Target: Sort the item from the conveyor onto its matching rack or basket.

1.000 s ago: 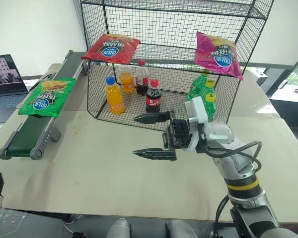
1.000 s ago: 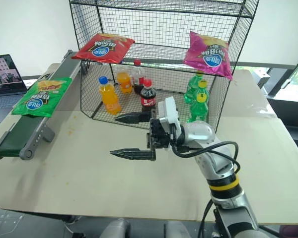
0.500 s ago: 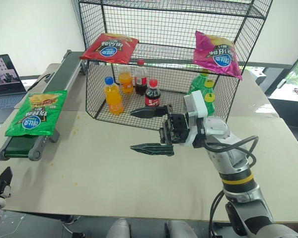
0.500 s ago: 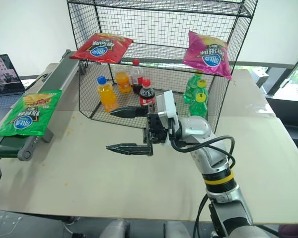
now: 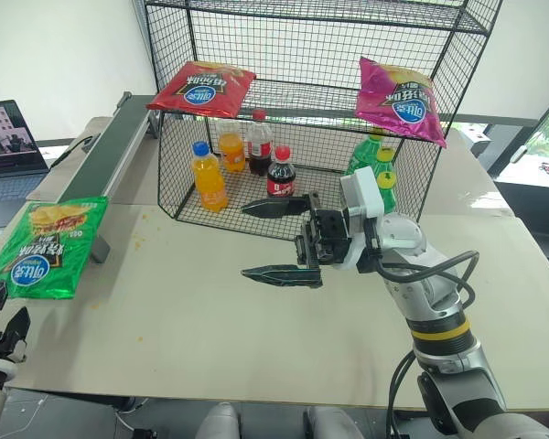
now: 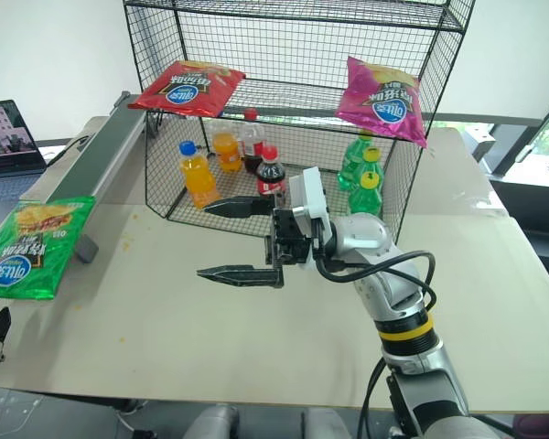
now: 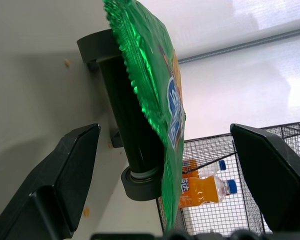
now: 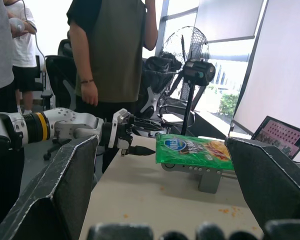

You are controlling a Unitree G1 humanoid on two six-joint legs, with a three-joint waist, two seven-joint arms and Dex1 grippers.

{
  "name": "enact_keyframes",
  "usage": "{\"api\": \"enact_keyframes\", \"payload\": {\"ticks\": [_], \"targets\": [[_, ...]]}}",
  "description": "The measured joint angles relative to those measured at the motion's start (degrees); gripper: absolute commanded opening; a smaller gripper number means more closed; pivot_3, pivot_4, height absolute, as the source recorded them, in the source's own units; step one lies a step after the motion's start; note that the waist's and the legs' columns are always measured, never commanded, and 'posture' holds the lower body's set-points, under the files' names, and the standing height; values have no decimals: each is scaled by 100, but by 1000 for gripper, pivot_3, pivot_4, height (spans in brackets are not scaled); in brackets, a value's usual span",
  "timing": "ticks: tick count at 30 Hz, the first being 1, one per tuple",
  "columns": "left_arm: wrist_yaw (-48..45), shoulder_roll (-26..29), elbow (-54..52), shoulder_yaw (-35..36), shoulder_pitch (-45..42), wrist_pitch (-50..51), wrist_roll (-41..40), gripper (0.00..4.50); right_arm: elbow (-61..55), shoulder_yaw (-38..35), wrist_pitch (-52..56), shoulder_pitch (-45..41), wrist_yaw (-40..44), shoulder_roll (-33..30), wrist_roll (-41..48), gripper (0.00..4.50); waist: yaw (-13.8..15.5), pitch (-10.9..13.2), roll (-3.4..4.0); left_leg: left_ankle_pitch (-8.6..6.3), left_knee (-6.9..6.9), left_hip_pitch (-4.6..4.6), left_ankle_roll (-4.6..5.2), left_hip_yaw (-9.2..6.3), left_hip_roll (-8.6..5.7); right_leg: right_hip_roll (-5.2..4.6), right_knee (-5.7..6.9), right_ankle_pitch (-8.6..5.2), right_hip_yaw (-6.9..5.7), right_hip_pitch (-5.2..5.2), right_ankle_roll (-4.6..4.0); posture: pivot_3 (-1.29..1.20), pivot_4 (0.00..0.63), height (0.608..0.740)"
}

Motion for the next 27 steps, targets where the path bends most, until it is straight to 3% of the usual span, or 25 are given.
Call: {"api": "enact_keyframes", "payload": {"ticks": [4,5,8,14,16,23,27], "targets": [[-140,52,17,-3,-32,26,292,4452,1,0,-15,-67,-8,28,-6,4500,-2,0,0,0,-2,0,0,0,0,0,0,0,-1,-1,0,0,150,740],[-177,70,22,-4,-34,24,392,4214,3,0,-23,-71,-8,29,-7,4500,-1,0,0,0,-3,0,0,0,0,0,0,0,-1,-2,0,0,150,740],[-256,80,30,-18,-46,30,643,3316,34,0,-52,-75,-6,28,-16,4500,0,0,0,0,-3,-1,-1,0,0,-1,-1,0,-1,-2,0,0,150,740],[-295,80,19,-13,-125,109,681,660,47,-1,-87,-75,-50,53,-53,4500,-3,0,0,0,-3,-2,-1,0,0,-2,-1,0,-2,-3,0,0,150,740],[-256,81,-30,3,-124,118,674,86,47,-1,-122,-75,-88,53,-73,4500,-5,0,0,0,-4,-3,-1,0,1,-2,-1,0,-2,-4,0,0,150,740],[248,300,-822,23,-251,143,310,86,42,-59,-282,-5,-354,47,-255,4500,24,2,-8,0,-3,-8,-2,-7,1,-6,0,0,-6,-4,0,0,150,740],[932,965,-1941,-344,-1078,165,-591,86,-20,-436,-268,267,-1163,-29,-486,4500,133,9,-22,3,2,-14,-7,-15,-7,-16,-2,2,-13,-3,-1,0,150,740]]}}
